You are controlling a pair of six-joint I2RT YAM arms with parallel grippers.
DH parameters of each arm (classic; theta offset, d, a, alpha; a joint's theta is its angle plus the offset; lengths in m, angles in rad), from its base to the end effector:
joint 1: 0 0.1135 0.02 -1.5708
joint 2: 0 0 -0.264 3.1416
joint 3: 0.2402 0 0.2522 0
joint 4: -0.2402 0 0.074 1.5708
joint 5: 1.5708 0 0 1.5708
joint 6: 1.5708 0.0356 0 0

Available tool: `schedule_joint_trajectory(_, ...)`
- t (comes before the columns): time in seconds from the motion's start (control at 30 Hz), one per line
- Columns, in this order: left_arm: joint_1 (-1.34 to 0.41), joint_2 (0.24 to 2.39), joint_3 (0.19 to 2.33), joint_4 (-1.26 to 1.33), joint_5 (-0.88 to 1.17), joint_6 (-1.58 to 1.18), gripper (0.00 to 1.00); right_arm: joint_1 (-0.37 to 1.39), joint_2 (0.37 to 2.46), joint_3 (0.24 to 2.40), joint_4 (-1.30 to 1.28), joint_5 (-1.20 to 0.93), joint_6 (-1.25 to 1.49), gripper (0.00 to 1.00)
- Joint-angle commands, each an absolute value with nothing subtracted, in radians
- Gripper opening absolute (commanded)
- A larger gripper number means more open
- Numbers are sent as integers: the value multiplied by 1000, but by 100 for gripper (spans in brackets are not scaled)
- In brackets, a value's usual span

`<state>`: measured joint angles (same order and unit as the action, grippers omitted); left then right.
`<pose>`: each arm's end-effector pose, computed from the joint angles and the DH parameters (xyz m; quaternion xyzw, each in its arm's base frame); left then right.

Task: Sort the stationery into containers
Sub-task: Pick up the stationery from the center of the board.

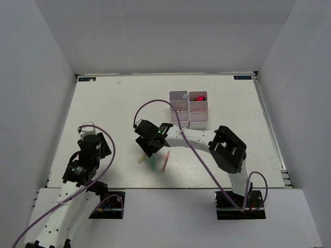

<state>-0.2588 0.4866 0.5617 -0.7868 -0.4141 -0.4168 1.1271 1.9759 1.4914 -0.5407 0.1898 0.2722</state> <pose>0.1072 -0.0136 0.2455 -0.1556 0.8802 0.0413 0.4465 0.1886 0.3812 0.2020 -0.3742 0.8830 0.1029 0.2640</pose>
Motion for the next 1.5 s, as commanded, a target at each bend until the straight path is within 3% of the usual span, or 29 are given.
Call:
schedule_joint_trajectory(0.0,-255,485,554,-787,-460,-433,64,1138,2003,1552,-575,259,376,59)
schedule_joint_trajectory(0.2,-255,474,555,-779,-453,-428,64,1147,2011,1580,-606,235,425,56)
schedule_joint_trajectory(0.5,-255,474,554,-775,-437,-423,64,1163,1934,1427,-566,130,495,50)
schedule_joint_trajectory(0.93,-255,476,552,-775,-440,-423,64,1187,1948,1413,-540,41,563,50)
schedule_joint_trajectory(1.47,-255,465,552,-773,-433,-422,64,1198,2034,1404,-540,120,566,49)
